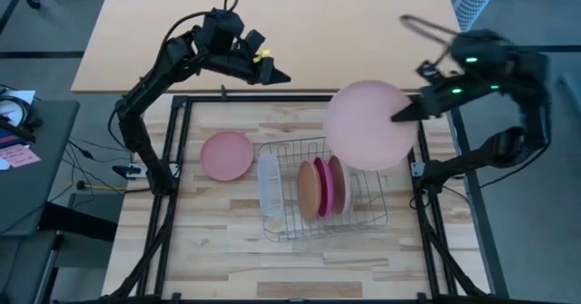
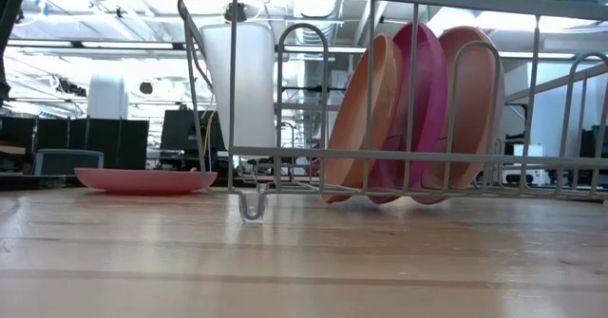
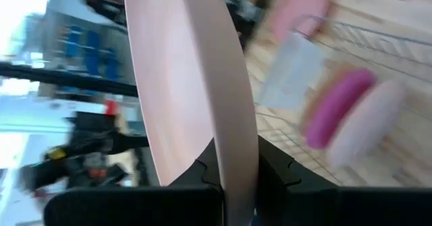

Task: Sort dishes
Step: Put the light orange plate in the dish rack

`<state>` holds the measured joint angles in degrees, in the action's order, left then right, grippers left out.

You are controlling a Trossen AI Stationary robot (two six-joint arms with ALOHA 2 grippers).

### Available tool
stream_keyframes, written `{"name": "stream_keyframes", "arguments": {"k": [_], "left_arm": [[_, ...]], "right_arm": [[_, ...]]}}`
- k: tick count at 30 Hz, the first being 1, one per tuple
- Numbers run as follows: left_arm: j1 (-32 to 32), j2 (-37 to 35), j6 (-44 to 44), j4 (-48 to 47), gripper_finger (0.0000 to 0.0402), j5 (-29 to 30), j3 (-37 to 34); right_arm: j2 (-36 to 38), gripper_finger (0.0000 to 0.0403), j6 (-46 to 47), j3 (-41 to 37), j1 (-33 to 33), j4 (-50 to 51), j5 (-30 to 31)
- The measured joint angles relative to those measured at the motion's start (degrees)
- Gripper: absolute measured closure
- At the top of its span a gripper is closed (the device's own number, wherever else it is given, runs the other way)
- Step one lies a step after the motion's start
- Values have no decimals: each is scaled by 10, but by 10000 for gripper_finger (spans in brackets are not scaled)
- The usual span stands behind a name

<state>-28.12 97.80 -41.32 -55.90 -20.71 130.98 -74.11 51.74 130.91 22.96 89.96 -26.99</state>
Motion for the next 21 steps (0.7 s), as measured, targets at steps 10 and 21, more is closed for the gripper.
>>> {"name": "stream_keyframes", "arguments": {"k": [10,21], "left_arm": [[21,0,12,-149,228,17,0],[181,-14,-154,-335,203,151,-81]], "right_arm": [[23,358,-51,-137,5,2,6],[85,358,-43,-149,56,0,20]]}}
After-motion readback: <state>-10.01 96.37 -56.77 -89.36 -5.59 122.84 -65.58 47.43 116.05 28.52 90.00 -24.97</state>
